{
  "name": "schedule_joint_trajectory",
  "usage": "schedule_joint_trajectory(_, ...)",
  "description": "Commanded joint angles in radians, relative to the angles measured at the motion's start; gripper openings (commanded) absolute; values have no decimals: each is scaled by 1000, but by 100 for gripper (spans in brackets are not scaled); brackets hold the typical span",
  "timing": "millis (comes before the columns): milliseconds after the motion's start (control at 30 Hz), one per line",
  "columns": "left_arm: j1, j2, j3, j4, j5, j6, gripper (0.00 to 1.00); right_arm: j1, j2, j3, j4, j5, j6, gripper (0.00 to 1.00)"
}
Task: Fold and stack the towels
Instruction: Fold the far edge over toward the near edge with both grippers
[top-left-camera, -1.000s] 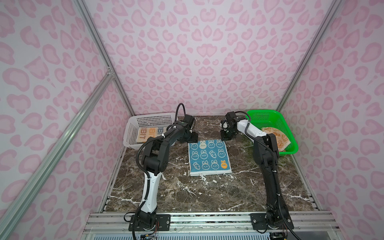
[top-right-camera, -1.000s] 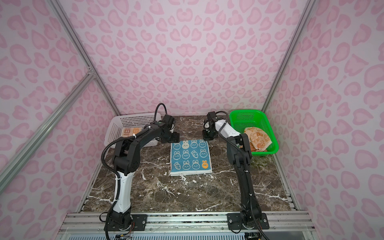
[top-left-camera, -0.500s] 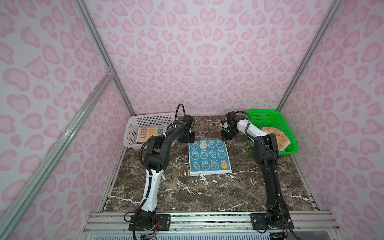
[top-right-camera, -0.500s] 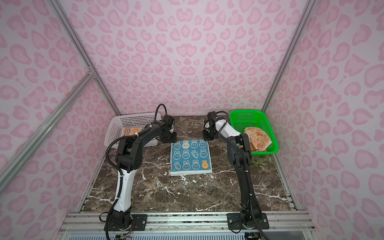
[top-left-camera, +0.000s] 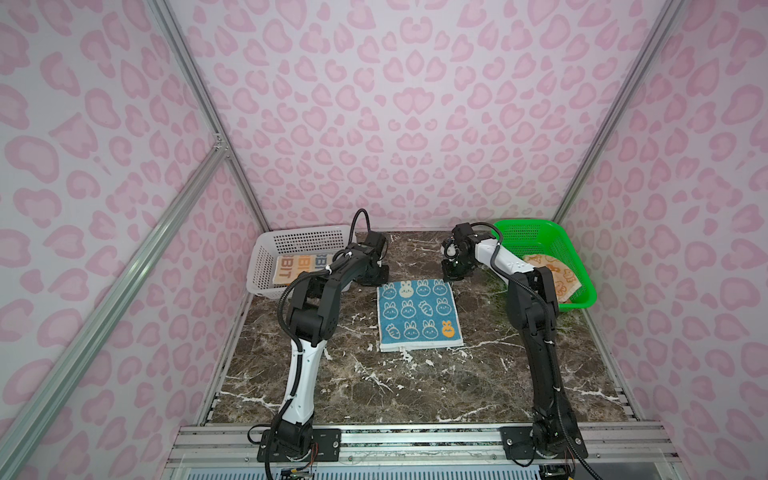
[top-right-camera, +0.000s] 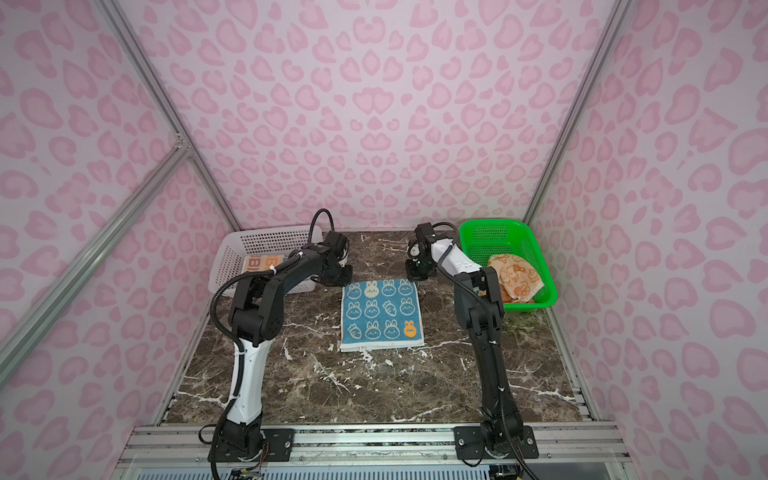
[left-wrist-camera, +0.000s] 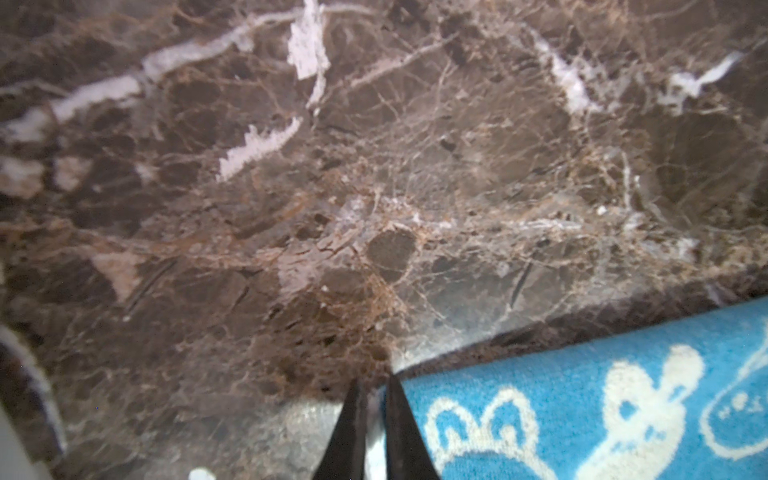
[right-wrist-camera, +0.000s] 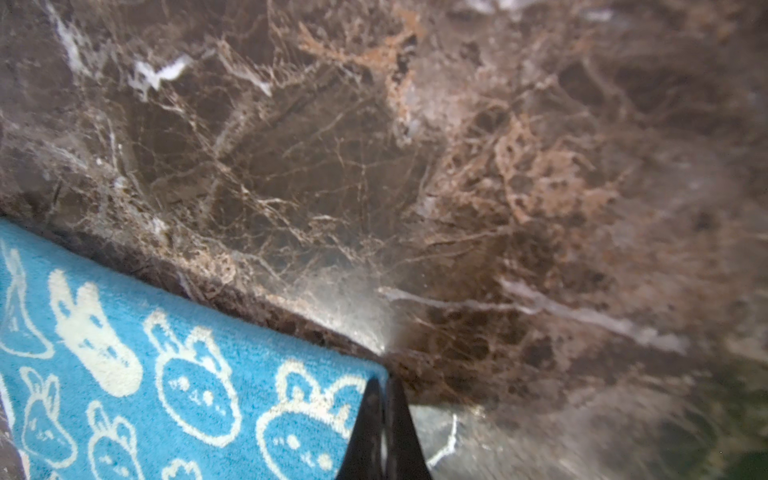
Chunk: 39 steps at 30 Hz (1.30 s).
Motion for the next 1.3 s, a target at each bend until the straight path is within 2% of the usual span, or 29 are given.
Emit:
schedule_joint_trajectory(0, -1, 7, -11, -96, 17, 9, 6, -4, 15, -10, -64, 43, 8, 0)
schedule_joint_trajectory(33, -1, 7, -5, -100, 17, 12, 3, -7, 12, -14, -62, 43, 10, 0)
schedule_joint_trajectory(333, 7, -36, 78, -117, -31, 54, 4, -28, -60, -56, -26, -24, 31, 0)
schedule_joint_trajectory(533, 11, -97, 73, -87, -24, 59, 3, -30, -135, -110, -2, -55, 45, 0)
schedule_joint_trajectory(900, 10, -270, -122, 8, -1, 17, 4, -28, -345, -333, 67, -91, 83, 0)
schedule_joint_trajectory(1267, -47, -532, -527, 126, 4, -133, 4, 16, -596, -719, 178, -92, 134, 0)
